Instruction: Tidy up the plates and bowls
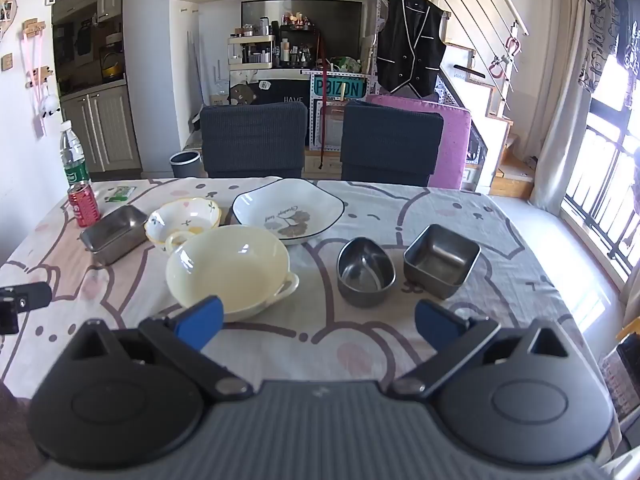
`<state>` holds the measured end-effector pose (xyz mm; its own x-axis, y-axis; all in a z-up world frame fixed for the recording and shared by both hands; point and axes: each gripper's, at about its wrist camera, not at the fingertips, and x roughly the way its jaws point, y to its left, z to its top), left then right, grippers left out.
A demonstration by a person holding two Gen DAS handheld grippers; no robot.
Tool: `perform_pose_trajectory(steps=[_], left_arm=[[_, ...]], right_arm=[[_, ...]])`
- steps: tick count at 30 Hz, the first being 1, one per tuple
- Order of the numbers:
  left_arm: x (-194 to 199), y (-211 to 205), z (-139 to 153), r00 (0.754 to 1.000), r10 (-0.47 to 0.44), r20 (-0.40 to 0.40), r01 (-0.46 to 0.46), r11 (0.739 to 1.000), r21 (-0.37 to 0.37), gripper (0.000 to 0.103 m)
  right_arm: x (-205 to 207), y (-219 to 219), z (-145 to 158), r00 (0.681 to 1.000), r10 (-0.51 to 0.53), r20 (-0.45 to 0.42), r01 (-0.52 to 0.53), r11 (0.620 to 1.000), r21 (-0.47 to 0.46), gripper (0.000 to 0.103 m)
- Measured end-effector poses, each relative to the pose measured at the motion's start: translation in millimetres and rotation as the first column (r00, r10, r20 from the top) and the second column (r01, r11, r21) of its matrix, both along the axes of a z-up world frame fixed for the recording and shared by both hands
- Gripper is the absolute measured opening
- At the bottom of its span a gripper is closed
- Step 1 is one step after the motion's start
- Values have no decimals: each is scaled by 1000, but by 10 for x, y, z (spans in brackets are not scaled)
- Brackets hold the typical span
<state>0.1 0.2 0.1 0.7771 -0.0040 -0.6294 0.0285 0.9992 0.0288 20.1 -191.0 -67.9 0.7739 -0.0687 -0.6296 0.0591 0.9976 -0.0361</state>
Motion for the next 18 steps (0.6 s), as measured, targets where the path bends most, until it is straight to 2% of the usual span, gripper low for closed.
perform_pose_trajectory(steps=[18], left_arm=[[5, -8, -5, 1000, -2, -3, 2, 1000, 2, 103]], right_arm=[[-1, 3, 0, 1000, 0, 2, 0, 1000, 0, 103]])
